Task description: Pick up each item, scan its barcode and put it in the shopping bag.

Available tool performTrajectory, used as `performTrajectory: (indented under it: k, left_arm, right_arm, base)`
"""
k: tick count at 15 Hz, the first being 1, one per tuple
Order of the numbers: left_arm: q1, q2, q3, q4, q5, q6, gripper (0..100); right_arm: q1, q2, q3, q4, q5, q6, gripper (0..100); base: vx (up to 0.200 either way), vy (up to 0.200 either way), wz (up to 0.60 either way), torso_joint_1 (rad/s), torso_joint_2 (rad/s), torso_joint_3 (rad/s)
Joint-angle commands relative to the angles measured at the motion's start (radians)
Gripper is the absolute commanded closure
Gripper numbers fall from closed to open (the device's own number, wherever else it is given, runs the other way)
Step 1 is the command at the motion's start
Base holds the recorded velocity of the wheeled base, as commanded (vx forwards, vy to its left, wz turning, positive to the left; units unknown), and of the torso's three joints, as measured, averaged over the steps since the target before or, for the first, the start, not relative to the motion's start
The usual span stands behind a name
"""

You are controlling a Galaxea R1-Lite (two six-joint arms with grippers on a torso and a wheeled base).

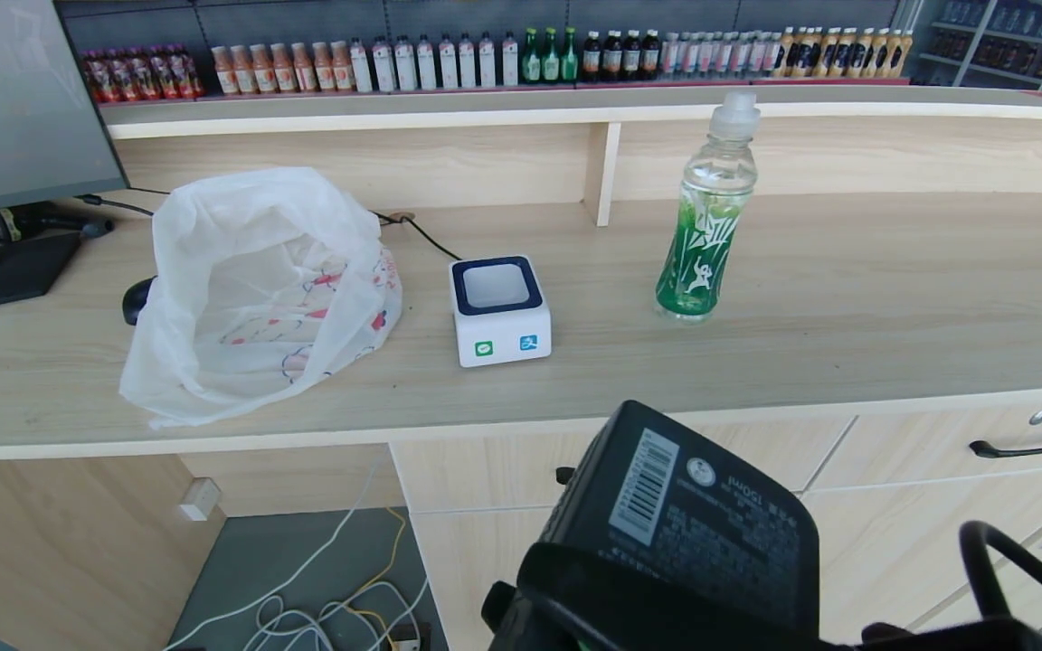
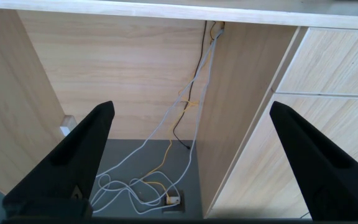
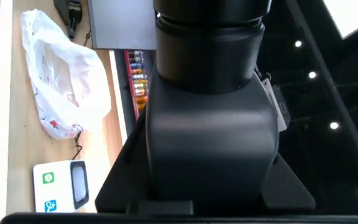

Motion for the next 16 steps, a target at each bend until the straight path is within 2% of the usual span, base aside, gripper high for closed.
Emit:
performTrajectory:
  k: [1,3,6,8,11,15,16]
  left_arm:
    - [0.0,0.0,0.0,0.0,0.0,0.0,0]
    - [0.0,0.0,0.0,0.0,0.0,0.0,0]
    - [0.0,0.0,0.0,0.0,0.0,0.0,0]
    - [0.0,0.0,0.0,0.0,0.0,0.0,0]
    - [0.0,0.0,0.0,0.0,0.0,0.0,0]
    - [0.0,0.0,0.0,0.0,0.0,0.0,0]
    - [0.0,0.0,0.0,0.0,0.0,0.0,0]
  right_arm:
    - [-0.004,-0.006,0.017,-0.001,-0.001,0.063,100]
    - [-0.004,-0.017,0.039,-0.001,-0.001,0.287,100]
    - [-0.004,-0.034,0.048,-0.001,0.0,0.712,100]
    - [-0.013,-0.042,0.057,-0.001,0.002,0.916,100]
    - [-0.058,-0.049,0.12,-0.001,0.007,1.063,100]
    - [-0.17,-0.092,0.16,-0.001,0.027,1.23,100]
    - [-0.171,-0.109,0.179,-0.001,0.062,1.331,100]
  base:
    - [0.0,0.0,0.0,0.0,0.0,0.0]
    - [0.0,0.0,0.0,0.0,0.0,0.0]
    - [0.0,0.0,0.0,0.0,0.0,0.0]
    - [0.0,0.0,0.0,0.0,0.0,0.0]
    - [0.0,0.0,0.0,0.0,0.0,0.0]
    - [0.0,0.0,0.0,0.0,0.0,0.0]
    - [0.0,0.0,0.0,0.0,0.0,0.0]
